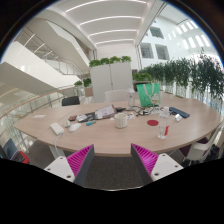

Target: Pour water

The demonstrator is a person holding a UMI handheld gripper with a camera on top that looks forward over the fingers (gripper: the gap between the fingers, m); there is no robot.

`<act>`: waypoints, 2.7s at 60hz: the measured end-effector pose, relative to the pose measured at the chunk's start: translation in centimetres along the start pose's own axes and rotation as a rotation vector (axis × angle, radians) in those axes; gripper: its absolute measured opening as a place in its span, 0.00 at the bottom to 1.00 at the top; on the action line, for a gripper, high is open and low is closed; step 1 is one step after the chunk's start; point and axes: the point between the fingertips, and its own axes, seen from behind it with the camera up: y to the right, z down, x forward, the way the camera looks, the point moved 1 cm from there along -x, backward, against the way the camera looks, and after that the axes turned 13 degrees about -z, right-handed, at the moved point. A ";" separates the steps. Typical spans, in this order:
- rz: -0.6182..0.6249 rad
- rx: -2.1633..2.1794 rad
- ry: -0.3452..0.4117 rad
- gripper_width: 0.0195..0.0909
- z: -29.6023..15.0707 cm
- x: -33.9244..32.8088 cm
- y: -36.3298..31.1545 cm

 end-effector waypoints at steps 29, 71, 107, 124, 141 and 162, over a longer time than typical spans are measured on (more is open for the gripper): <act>0.125 -0.052 0.033 0.87 -1.0 6.6 18.8; 0.201 -0.013 0.144 0.32 -2.2 19.2 34.9; 0.368 -0.941 -0.231 0.20 -22.6 27.2 30.9; 0.300 -2.057 -0.625 0.20 -21.7 38.1 25.0; 0.250 -2.402 -0.825 0.20 -19.8 40.2 23.8; 0.274 -1.375 -0.324 0.20 -28.5 38.8 25.3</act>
